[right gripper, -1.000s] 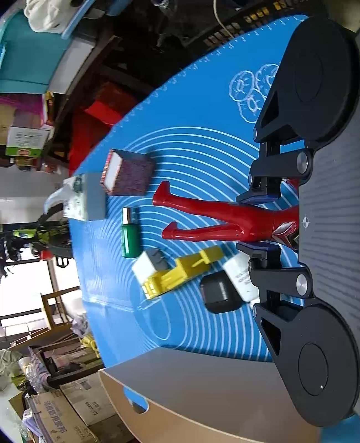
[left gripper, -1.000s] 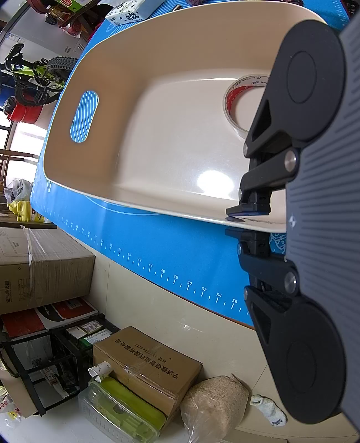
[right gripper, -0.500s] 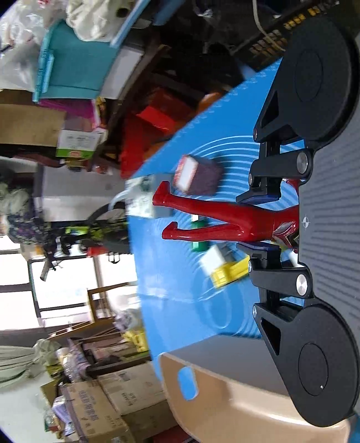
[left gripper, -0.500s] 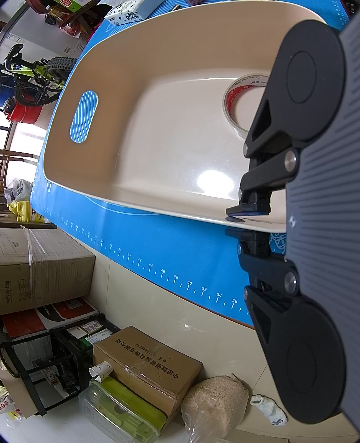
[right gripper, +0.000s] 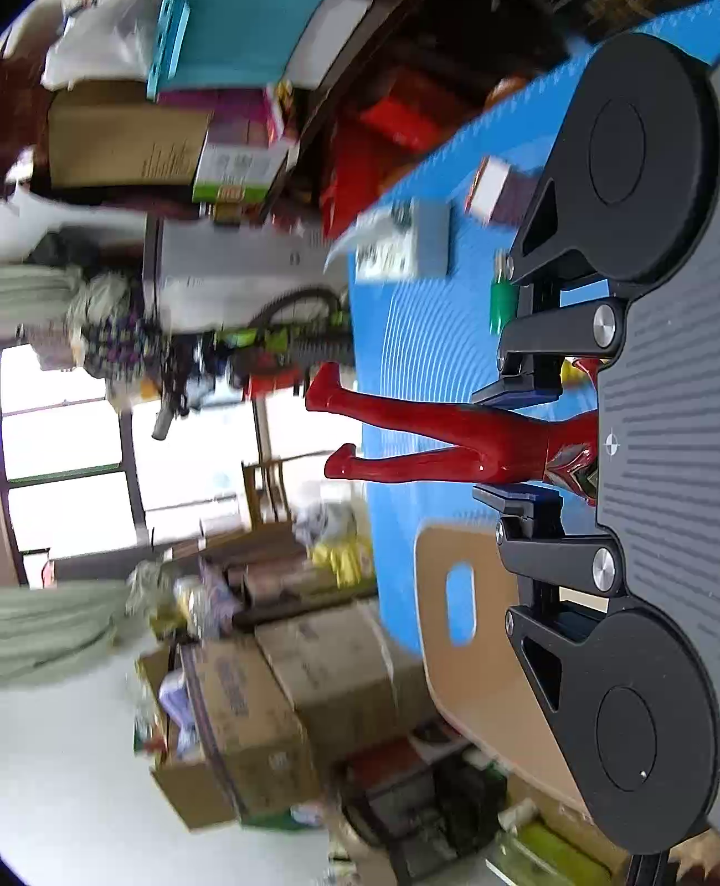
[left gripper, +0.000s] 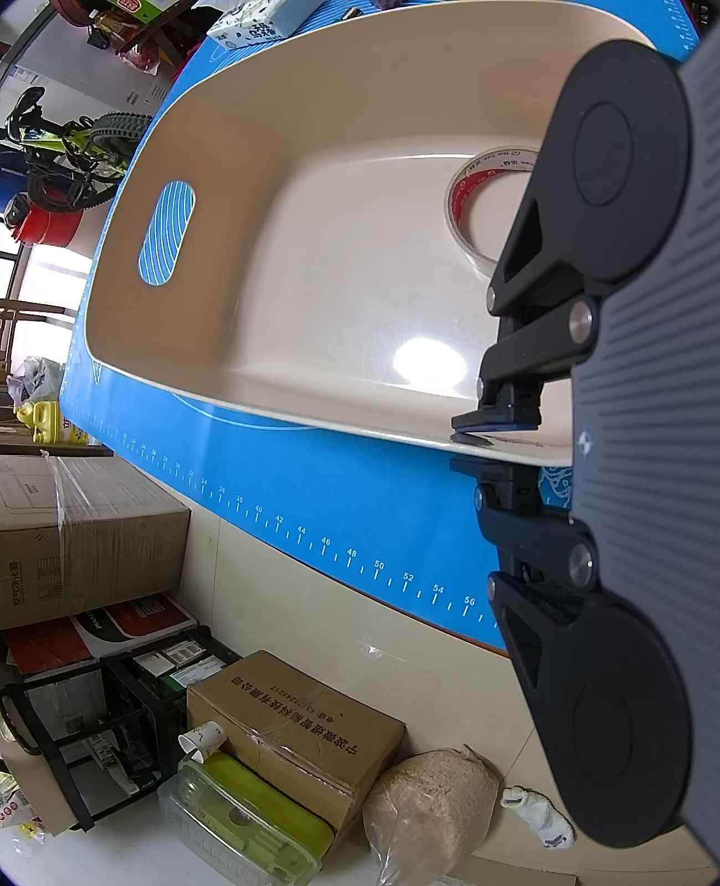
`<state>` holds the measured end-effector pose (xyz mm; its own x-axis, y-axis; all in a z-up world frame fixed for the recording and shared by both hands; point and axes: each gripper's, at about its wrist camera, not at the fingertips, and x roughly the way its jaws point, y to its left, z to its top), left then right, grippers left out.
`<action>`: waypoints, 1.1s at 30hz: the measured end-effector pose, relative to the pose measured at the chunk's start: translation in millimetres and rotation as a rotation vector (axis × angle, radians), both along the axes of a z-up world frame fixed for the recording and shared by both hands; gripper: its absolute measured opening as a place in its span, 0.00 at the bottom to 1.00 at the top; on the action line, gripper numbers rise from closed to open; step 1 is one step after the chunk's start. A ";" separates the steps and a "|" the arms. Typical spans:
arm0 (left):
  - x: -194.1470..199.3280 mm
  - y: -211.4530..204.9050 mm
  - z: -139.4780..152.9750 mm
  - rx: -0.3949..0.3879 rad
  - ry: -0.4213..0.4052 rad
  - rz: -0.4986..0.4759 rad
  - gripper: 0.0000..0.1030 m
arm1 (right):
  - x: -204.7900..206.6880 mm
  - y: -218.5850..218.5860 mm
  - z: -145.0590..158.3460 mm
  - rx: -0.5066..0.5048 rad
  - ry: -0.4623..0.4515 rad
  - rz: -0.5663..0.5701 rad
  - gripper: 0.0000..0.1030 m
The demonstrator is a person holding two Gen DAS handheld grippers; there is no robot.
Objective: Organize rigid objects
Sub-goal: 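Carry the red figure into the basket and open the right tool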
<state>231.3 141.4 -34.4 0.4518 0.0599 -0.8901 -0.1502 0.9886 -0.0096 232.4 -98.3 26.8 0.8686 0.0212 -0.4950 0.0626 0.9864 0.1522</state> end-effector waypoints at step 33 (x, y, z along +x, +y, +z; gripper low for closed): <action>-0.7 -1.6 -0.5 0.010 0.001 -0.006 0.10 | 18.4 110.6 -51.7 -0.002 0.284 0.420 0.51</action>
